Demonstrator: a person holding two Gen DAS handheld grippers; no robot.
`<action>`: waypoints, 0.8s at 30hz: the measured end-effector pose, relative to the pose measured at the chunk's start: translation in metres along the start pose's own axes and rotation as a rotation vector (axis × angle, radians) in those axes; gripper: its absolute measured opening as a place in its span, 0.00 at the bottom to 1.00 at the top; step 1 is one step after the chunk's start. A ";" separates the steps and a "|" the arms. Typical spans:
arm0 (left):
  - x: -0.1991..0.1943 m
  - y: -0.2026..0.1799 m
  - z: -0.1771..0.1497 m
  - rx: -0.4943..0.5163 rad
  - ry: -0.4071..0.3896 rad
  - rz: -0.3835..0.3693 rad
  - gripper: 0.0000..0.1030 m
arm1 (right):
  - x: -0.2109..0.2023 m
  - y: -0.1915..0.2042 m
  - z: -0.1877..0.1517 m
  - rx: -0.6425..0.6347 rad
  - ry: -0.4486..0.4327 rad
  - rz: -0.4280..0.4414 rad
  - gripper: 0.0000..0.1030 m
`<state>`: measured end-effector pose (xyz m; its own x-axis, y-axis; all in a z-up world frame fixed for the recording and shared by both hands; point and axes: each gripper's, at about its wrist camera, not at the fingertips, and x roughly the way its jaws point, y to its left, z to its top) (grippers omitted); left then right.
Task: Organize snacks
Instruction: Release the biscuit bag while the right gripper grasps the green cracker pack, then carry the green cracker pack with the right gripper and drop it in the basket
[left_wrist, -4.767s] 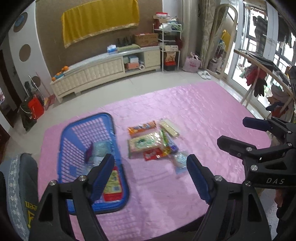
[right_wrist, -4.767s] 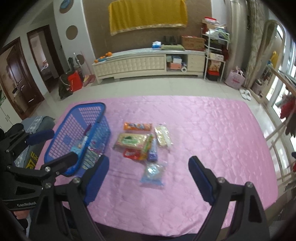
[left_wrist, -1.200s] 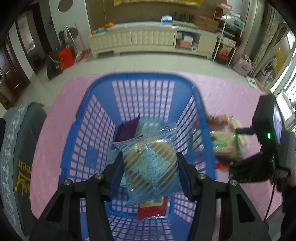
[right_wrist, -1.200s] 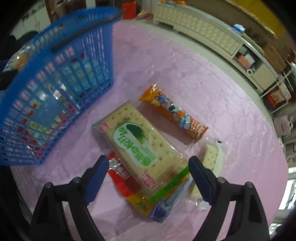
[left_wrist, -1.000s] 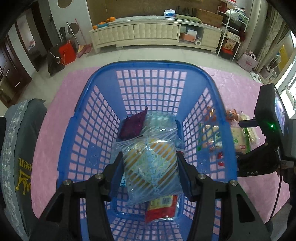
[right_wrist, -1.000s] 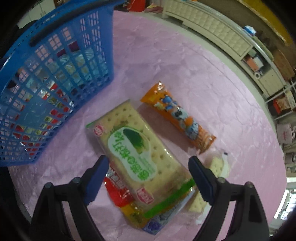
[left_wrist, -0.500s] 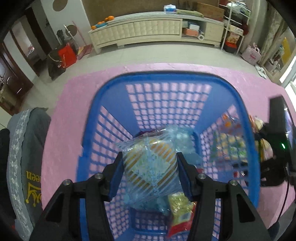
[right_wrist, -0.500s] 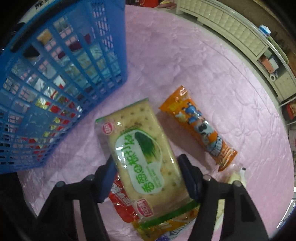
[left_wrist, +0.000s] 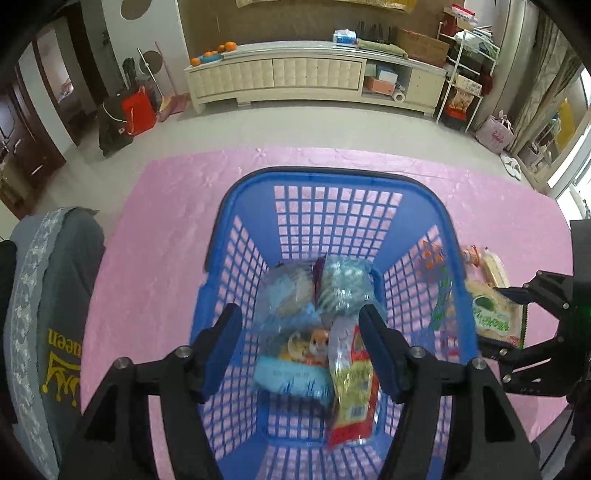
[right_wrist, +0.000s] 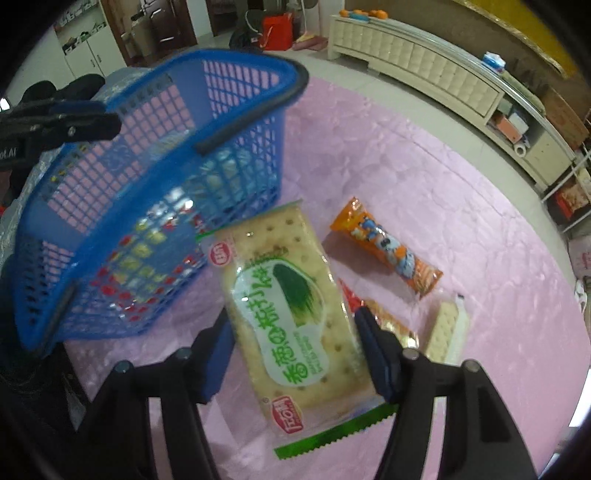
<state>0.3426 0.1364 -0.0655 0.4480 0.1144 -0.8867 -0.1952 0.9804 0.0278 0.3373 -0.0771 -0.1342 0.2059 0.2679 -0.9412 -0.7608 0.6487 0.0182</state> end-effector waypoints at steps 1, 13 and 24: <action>-0.006 -0.001 -0.005 0.000 -0.009 0.004 0.64 | -0.008 0.001 -0.003 0.013 -0.011 0.000 0.66; -0.048 -0.028 -0.047 -0.024 -0.049 -0.040 0.65 | -0.072 0.025 -0.020 0.049 -0.083 -0.026 0.66; -0.099 -0.017 -0.057 0.052 -0.127 -0.080 0.65 | -0.136 0.066 -0.007 0.007 -0.189 -0.103 0.66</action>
<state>0.2514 0.0989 -0.0047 0.5678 0.0513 -0.8216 -0.1101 0.9938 -0.0140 0.2545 -0.0760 -0.0071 0.3947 0.3284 -0.8581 -0.7258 0.6841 -0.0720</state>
